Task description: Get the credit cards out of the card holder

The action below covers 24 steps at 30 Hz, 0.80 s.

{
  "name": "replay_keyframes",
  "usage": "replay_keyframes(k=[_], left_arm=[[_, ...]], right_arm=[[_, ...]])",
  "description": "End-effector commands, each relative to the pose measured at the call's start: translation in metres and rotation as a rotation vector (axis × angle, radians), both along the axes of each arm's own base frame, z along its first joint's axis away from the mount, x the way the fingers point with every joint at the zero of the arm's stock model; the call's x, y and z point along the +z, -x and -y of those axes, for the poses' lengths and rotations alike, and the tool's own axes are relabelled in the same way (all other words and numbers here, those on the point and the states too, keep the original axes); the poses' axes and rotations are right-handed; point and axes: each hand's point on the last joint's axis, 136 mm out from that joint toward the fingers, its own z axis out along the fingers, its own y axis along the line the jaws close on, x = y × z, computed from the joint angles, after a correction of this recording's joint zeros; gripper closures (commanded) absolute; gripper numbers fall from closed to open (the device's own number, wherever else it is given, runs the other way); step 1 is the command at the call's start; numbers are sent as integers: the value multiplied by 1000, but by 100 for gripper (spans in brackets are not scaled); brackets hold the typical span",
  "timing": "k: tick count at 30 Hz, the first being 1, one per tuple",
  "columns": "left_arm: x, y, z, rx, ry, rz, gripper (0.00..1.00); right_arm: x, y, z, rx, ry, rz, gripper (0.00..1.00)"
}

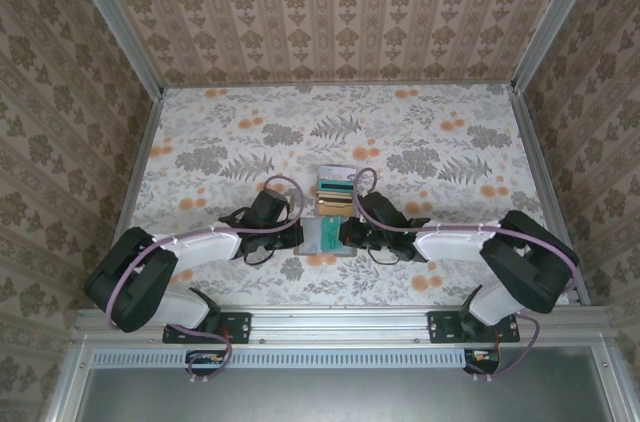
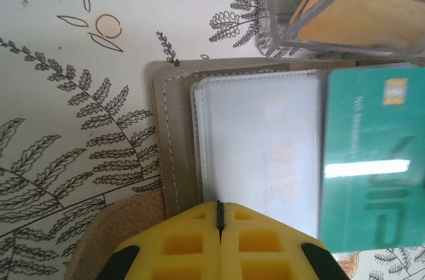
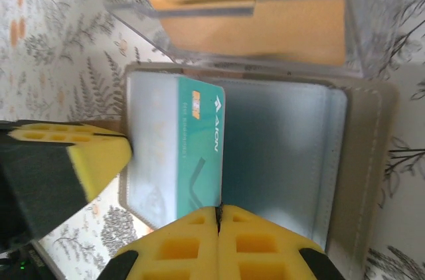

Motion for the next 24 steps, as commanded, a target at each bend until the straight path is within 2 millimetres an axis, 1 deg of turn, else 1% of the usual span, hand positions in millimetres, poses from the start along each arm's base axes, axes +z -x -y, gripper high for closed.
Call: replay_keyframes(k=[1,2,4,7,9,11,14,16,17,18,19,20,23,24], left_arm=[[-8,9,-13,11,-58,-42,100],[-7,8,-13,10,-55,-38,100],[-3,7,-12,8,-47,-30,100],[4,5,-10,7,-29,-11,100],[7,4,-9,8,-20,-1,100],[11,2,-7,9,-4,12,100],[20,1,-4,10,24,35,100],[28,1,-5,13,40,58,88],[31,1,-6,15,46,68,81],[34,1,-8,21,47,81,68],[37,2,-11,26,48,95,59],[40,3,-13,32,48,107,53],[48,5,-23,48,51,146,37],[50,6,-26,54,48,160,34]], right_arm=[[3,4,22,24,85,24,100],[15,5,24,36,84,54,100],[30,8,29,89,120,103,100],[58,11,31,199,178,187,100],[72,11,31,279,236,228,100],[84,6,32,340,312,262,100],[100,-6,31,429,428,319,100],[112,-17,28,485,486,381,100],[119,-23,25,503,507,417,100],[121,-26,26,537,551,434,100],[126,-30,24,580,582,475,100],[123,-35,21,612,614,485,100],[126,-46,16,719,694,543,100],[125,-48,14,764,720,551,100]])
